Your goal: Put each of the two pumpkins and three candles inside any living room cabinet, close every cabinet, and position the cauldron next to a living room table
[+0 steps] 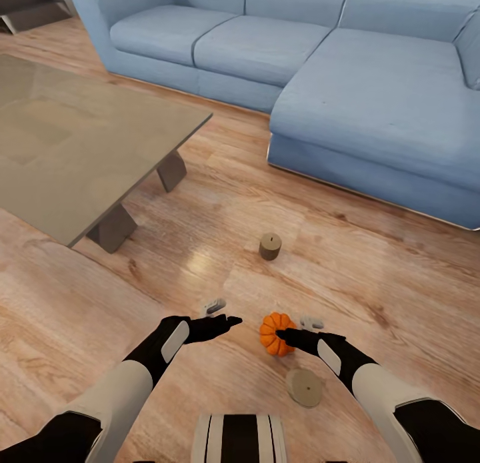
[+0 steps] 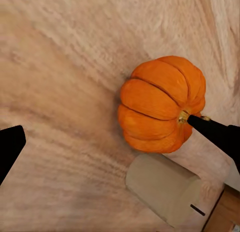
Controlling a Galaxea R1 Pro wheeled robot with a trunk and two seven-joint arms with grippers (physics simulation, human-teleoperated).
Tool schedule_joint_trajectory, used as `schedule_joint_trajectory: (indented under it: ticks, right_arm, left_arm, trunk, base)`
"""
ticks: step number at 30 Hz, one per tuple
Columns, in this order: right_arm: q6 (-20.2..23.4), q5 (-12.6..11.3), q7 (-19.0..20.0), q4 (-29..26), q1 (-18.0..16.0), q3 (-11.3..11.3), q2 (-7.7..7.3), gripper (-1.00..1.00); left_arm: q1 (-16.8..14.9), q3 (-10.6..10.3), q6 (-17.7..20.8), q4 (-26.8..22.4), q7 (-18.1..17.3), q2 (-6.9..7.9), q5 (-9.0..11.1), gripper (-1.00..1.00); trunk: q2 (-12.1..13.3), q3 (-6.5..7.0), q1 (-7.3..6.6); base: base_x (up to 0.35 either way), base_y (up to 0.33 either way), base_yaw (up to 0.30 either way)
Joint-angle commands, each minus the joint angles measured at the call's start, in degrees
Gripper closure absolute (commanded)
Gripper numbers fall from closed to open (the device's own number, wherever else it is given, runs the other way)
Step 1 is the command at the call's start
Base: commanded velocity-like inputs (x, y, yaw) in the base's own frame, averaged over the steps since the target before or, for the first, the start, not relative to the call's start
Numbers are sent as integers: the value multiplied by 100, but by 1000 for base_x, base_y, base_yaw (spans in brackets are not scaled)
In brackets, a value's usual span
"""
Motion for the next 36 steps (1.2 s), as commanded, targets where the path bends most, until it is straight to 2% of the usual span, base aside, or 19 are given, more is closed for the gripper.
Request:
schedule_joint_trajectory:
  ticks: [1,4,24,31,36]
  right_arm:
    - [25,-56,1,-8,-1,47,-5,-100]
    - [26,-55,0,-8,-1,48,-5,-100]
    - [24,-54,0,-8,-1,48,-5,-100]
    - [24,-54,0,-8,-1,48,-5,-100]
    - [22,-54,0,-8,0,48,-5,-100]
  left_arm:
    - [-2,-10,21,-4,-2,2,19,-100]
    - [-2,-10,21,-4,1,2,19,-100]
    - [-2,-10,21,-4,4,2,19,-100]
    - [-2,-10,21,-4,4,2,19,-100]
    - [-2,-10,21,-4,4,2,19,-100]
  trunk:
    - [-3,-26,1]
    - [-7,-92,9]
    - [-7,-92,9]
    - [-16,-247,27]
    - [-16,-247,27]
  base:
    - [0,0,0]
    - [0,0,0]
    - [0,0,0]
    - [0,0,0]
    - [0,0,0]
